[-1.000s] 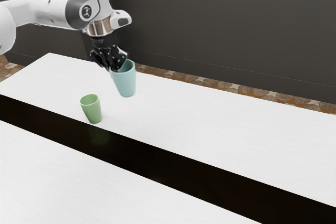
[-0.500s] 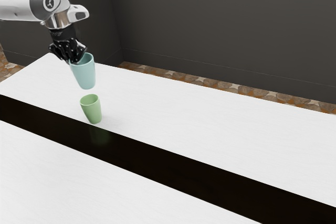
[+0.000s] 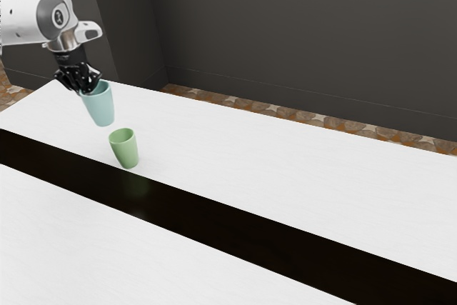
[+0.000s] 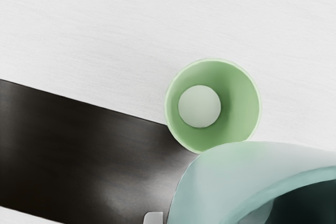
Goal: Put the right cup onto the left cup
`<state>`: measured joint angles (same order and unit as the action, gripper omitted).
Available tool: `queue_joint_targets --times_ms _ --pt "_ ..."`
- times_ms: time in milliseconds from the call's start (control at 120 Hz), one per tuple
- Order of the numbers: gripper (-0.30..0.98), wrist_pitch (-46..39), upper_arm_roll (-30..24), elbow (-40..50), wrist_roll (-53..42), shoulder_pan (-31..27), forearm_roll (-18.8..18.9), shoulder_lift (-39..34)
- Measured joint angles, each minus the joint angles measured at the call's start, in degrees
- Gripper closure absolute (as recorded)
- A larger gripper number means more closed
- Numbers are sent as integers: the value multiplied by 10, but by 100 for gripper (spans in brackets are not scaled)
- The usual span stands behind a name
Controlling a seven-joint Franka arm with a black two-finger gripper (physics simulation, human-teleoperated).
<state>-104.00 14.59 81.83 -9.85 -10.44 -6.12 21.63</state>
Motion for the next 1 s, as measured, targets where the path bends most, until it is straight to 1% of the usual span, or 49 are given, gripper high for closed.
queue_joint_targets --times_ms 142,317,917,1000 --pt "78 -9 0 -44 -18 -4 -25 46" --pt "79 -18 1 -53 -35 -8 -43 84" --pt "78 -48 1 -67 -67 -13 -67 134" --pt "74 -49 1 -65 -69 -13 -74 137"
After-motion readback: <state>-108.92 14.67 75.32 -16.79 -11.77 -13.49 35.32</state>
